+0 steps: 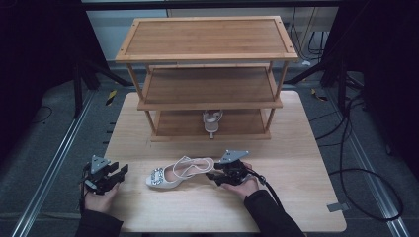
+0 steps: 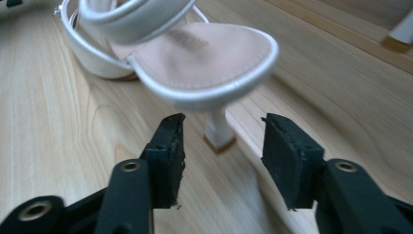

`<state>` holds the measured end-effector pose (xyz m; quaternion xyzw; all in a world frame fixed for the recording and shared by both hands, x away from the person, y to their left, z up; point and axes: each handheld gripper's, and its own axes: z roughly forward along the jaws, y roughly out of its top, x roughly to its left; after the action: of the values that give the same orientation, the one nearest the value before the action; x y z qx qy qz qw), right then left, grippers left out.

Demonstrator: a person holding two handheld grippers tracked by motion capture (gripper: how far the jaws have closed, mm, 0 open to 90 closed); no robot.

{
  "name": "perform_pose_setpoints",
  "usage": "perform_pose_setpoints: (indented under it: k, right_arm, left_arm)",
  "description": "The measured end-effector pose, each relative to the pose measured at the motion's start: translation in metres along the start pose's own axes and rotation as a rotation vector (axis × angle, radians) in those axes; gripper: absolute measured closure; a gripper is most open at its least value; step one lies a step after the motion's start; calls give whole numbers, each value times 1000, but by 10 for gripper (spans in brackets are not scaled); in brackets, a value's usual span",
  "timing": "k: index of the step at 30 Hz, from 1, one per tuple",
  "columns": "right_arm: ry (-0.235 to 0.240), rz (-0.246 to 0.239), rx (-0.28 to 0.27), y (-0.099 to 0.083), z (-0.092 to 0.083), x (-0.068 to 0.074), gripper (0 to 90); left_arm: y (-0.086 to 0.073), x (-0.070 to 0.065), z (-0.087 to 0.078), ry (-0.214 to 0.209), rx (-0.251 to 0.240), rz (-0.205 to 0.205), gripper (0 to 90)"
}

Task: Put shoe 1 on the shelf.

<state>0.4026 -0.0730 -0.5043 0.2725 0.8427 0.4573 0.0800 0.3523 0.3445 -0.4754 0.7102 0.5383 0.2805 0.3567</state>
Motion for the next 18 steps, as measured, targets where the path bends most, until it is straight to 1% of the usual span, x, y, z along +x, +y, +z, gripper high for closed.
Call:
perform_pose_setpoints:
  k: [1,2,3,5,6,7,8,10,12,13,14,15,18]
  right_arm:
    - [4,-8,-2,2,5,1,568]
    - [4,-8,-2,2,5,1,568]
    - [-5,-21,-3,3,9,1,617]
    - [-16,-32,8,2,11,1,704]
    - [-7,-30,10,2,11,1,743]
    - [-6,-27,16,2,11,1,763]
    - [-5,-36,23,2,10,2,782]
    - [-6,-45,33,2,8,2,790]
    - [2,-41,46,2,6,4,796]
    - [8,-48,48,2,5,5,797]
    - [15,-56,53,1,3,7,798]
    - [33,-64,61,0,1,10,800]
    - [66,-66,71,-3,-3,18,802]
  left_arm:
    - [0,0,0,-1,0,2,561]
    - [0,0,0,-1,0,2,562]
    - [0,0,0,-1,1,-1,562]
    - [0,0,1,-1,1,-1,564]
    - [0,0,1,-2,1,-1,565]
    - [0,0,0,-2,1,-1,565]
    - [0,1,0,-1,-1,-3,565]
    - [0,1,0,-2,1,-2,565]
    - [0,1,0,-1,0,-2,565]
    - [0,1,0,-2,-1,-3,566]
    - [0,1,-1,-3,-2,-3,565]
    - [0,1,-1,-3,-3,-5,566]
    - [0,1,-2,-2,-5,-6,566]
